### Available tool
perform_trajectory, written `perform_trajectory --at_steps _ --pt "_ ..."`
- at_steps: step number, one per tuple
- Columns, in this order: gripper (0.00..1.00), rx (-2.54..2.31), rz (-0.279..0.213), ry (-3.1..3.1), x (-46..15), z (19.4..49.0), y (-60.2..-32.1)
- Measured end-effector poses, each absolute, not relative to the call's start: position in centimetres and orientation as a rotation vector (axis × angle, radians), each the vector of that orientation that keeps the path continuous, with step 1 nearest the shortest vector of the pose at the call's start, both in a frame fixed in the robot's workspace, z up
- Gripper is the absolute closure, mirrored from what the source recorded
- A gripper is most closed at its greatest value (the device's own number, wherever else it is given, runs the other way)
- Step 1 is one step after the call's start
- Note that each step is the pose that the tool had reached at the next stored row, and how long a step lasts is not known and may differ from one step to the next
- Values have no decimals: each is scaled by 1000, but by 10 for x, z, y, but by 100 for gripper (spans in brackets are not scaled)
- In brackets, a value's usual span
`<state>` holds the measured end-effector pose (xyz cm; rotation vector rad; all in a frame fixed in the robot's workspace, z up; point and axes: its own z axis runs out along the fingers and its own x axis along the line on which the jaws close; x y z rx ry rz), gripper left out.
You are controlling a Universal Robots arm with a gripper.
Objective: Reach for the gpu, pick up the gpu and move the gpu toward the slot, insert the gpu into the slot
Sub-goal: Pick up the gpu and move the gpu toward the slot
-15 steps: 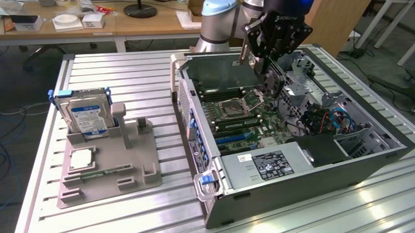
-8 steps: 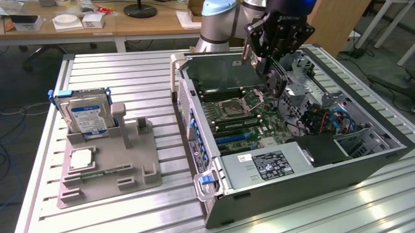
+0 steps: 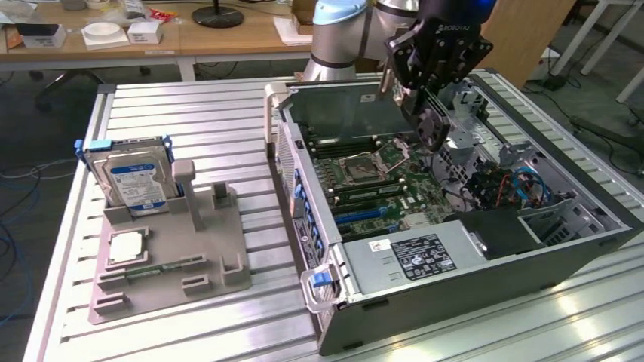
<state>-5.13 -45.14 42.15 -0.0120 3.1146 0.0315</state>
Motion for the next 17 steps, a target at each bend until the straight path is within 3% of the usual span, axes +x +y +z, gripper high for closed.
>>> perform_trajectory --at_steps 17 --pt "73 -13 32 3115 -37 421 -451"
